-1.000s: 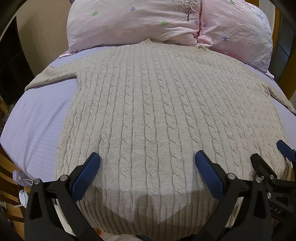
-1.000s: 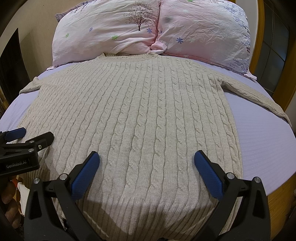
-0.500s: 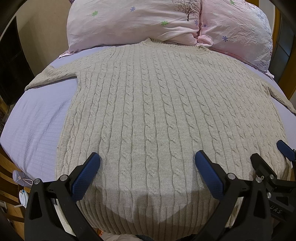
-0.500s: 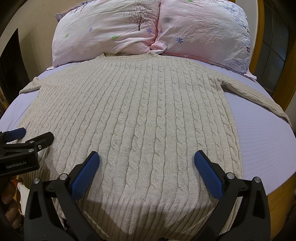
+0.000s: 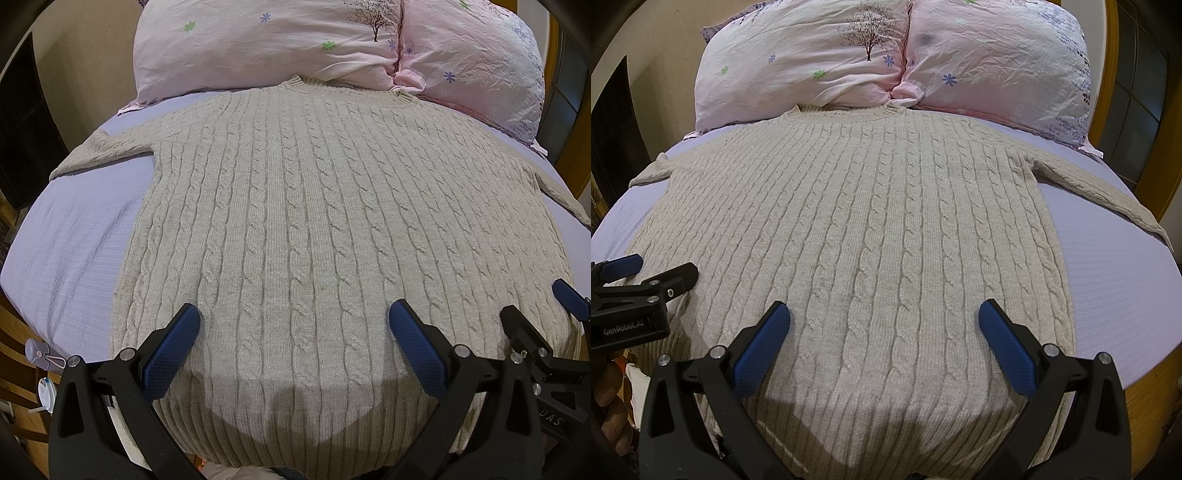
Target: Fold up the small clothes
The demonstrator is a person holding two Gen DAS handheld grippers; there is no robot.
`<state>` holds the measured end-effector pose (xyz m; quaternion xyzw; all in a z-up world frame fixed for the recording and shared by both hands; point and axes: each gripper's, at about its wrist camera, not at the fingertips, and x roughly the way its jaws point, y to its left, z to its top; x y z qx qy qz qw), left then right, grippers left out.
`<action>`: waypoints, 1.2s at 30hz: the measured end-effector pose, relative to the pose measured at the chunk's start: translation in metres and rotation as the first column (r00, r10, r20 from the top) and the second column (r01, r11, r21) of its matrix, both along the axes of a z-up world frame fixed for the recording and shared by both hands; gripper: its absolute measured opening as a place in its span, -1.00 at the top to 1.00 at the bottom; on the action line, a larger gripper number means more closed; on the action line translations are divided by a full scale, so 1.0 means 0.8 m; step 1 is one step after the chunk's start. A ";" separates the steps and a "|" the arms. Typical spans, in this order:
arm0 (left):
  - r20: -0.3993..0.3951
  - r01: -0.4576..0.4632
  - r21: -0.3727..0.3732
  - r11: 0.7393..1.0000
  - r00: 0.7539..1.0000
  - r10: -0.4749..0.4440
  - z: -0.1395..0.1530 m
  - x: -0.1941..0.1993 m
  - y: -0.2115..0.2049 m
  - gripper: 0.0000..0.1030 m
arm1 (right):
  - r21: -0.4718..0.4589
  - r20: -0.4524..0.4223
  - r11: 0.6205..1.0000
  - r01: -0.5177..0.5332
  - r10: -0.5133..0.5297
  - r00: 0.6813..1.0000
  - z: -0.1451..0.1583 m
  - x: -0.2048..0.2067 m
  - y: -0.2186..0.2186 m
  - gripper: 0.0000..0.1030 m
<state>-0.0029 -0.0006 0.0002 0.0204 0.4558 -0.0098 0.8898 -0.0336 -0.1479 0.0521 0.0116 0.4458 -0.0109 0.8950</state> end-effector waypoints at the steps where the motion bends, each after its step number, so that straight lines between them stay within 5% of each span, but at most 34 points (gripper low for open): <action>1: 0.000 0.000 0.000 1.000 1.000 0.000 0.000 0.000 0.000 -0.97 | 0.000 -0.001 1.000 0.000 0.000 1.000 0.000 0.000 0.000 -0.97; 26: -0.038 0.012 0.001 1.000 0.999 -0.012 -0.004 0.006 0.002 -0.97 | 0.009 0.074 0.997 -0.082 0.081 0.994 -0.005 -0.006 -0.007 -0.97; 29: -0.031 0.022 -0.003 1.000 0.999 -0.022 -0.005 0.006 0.002 -0.97 | 0.091 0.084 0.992 -0.090 0.082 0.993 0.003 -0.001 -0.036 -0.96; 32: -0.025 0.050 -0.044 0.998 0.998 -0.051 -0.002 0.007 0.008 -0.97 | 0.246 0.128 0.965 0.090 -0.124 0.984 0.029 0.009 -0.137 -0.96; 35: 0.024 0.073 -0.206 0.976 0.997 -0.070 0.008 0.010 0.035 -0.97 | 0.397 0.088 0.846 0.356 -0.422 0.902 0.042 0.010 -0.282 -0.91; 36: 0.056 0.081 -0.287 0.954 0.996 -0.068 0.012 0.013 0.050 -0.97 | 0.446 0.069 0.791 0.419 -0.498 0.865 0.042 0.006 -0.324 -0.70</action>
